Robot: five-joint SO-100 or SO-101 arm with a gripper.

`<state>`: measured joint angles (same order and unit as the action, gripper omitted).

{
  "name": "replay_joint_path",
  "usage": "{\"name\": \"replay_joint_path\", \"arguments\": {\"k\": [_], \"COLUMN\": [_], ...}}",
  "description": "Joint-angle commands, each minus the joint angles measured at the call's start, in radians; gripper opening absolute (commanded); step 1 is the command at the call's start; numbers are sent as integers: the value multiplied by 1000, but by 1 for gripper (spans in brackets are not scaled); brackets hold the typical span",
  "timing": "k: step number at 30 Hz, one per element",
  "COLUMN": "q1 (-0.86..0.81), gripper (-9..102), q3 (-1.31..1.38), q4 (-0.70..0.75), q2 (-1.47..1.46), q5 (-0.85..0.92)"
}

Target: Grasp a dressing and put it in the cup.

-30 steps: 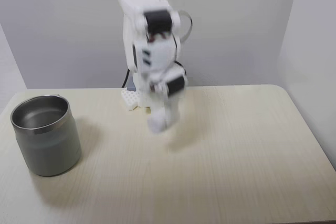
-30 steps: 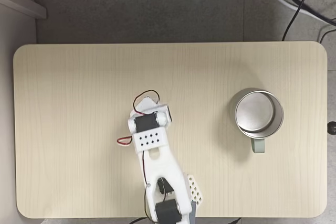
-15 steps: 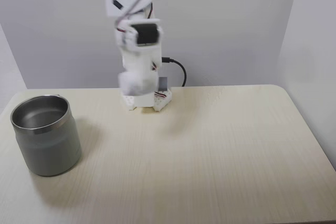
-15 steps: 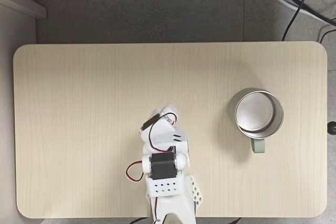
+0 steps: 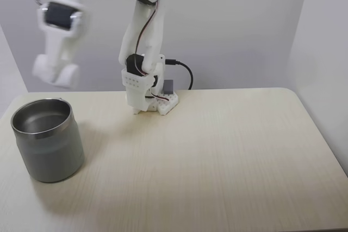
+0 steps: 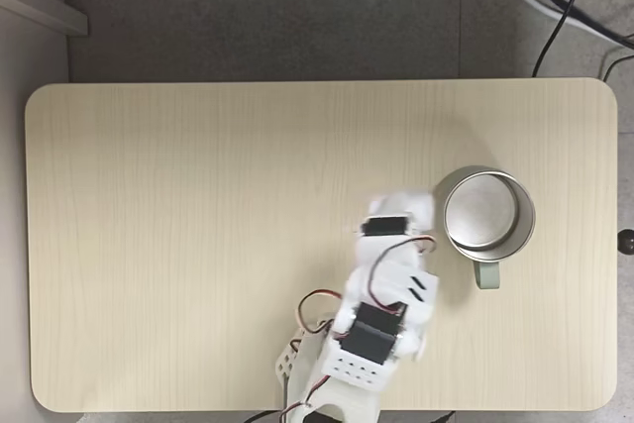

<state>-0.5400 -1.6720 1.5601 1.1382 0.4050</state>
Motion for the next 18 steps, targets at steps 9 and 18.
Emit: {"name": "replay_joint_path", "arguments": {"k": [9,18], "q1": [-138,-175], "gripper": [0,0], "q3": [8,216], "q4": [-97,-265], "q2": [103,94], "q5": [-21,12]}}
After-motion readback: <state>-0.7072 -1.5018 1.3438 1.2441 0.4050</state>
